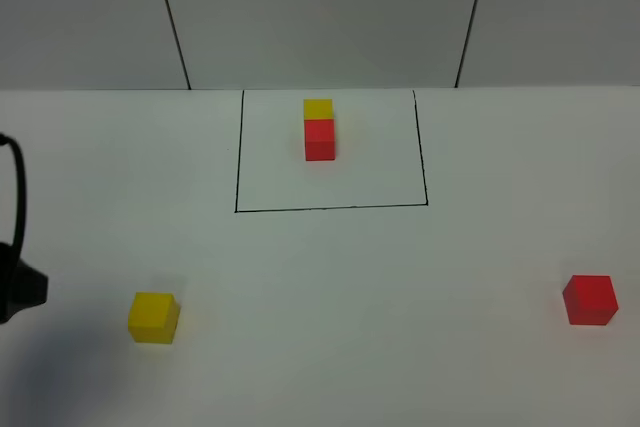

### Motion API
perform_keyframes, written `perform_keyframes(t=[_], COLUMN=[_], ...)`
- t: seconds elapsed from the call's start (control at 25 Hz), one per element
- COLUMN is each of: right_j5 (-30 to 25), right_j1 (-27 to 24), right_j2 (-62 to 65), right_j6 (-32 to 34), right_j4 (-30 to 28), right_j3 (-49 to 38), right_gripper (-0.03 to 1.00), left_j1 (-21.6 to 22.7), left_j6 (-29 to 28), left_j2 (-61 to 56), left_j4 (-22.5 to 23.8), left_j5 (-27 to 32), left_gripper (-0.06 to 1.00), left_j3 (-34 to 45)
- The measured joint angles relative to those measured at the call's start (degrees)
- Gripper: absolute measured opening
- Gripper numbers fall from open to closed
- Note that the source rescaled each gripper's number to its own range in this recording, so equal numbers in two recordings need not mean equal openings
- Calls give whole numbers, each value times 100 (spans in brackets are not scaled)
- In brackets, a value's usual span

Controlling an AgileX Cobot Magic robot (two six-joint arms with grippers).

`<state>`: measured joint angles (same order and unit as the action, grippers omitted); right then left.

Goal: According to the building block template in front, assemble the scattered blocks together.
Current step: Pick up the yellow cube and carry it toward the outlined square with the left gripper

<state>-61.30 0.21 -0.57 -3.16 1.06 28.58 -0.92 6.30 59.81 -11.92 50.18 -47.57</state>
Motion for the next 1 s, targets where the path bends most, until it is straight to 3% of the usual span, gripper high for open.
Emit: perform_keyframes(t=[0.08,0.24,0.36,0.56,0.76,1.0], right_j5=[0,0,0,0,0,0], right_j1=[0,0,0,0,0,0], right_j2=[0,0,0,0,0,0], right_j6=[0,0,0,0,0,0], right_j4=[0,0,0,0,0,0], right_j3=[0,0,0,0,0,0], right_gripper=[60,60,60,60,60,60], left_j1=[-22,-353,-829,-1421,-1539,-1539], left_j6=[111,132,-102,-954,-1119,-1137], left_j2=[638,1701,2375,3228,3802,4204], left_j4=[-196,-144,175,816,620,550], left_j5=[72,191,209,97,-326,-386], left_gripper=[95,95,95,95,95,95], left_j3=[-317,-843,-1114,-1349,-1362,-1368])
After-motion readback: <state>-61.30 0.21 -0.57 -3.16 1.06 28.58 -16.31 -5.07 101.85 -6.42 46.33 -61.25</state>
